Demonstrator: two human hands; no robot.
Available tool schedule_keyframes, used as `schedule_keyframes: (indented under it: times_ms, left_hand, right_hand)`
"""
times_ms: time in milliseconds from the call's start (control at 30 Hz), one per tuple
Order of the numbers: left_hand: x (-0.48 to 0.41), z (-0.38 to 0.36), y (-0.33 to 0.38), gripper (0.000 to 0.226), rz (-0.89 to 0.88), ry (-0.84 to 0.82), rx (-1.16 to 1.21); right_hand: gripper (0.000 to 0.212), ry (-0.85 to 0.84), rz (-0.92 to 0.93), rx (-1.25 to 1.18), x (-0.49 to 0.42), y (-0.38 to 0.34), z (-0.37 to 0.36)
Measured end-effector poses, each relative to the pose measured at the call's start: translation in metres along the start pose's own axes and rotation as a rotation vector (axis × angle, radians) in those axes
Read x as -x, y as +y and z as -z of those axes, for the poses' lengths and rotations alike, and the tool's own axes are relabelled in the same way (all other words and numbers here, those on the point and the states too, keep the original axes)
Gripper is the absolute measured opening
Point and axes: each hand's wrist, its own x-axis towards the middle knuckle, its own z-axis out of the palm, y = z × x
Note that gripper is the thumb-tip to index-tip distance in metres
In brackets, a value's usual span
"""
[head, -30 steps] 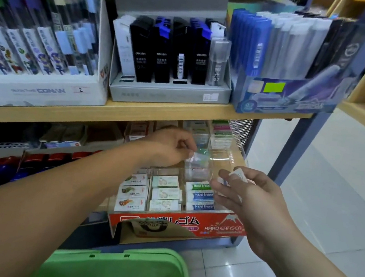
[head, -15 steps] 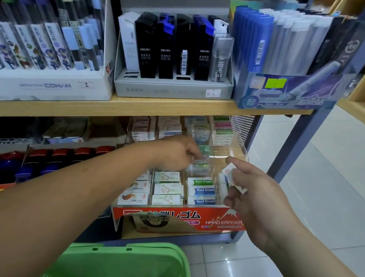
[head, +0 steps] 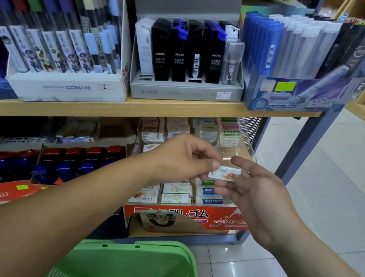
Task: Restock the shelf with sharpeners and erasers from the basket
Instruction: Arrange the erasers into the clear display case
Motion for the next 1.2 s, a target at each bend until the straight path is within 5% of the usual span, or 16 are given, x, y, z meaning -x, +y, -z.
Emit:
schedule_keyframes:
  times_ms: [267, 367, 600, 767, 967, 1200]
  left_hand:
    - [0.057, 0.054, -0.026, 0.047, 0.234, 0.188, 0.256]
    - [0.074, 0.066, -0.04, 0.042, 0.311, 0.237, 0.381]
    - [0.076, 0.08, -0.074, 0.02, 0.293, 0.601, 0.113]
    - [0.078, 0.081, -0.081, 0.027, 0.239, 0.494, 0.07]
    - [0.069, 0.081, -0.086, 0.018, 0.26, 0.608, 0.1]
    - [0.03, 0.097, -0.079, 0.014, 0.21, 0.578, -0.04]
  right_hand:
    - [0.028, -0.058, 0.062, 0.344, 0.004, 0.012, -0.022]
    - [0.024, -0.113, 0.072, 0.399, 0.003, 0.021, -0.035]
    - [0.026, -0.194, 0.073, 0.53, -0.001, 0.044, -0.071]
    - [0.022, -0.162, 0.139, 0.606, -0.008, 0.052, -0.079]
    - [0.027, -0.168, 0.243, 0.805, -0.019, 0.066, -0.086]
    - [0.017, -0.08, 0.344, 0.663, -0.025, 0.064, -0.09]
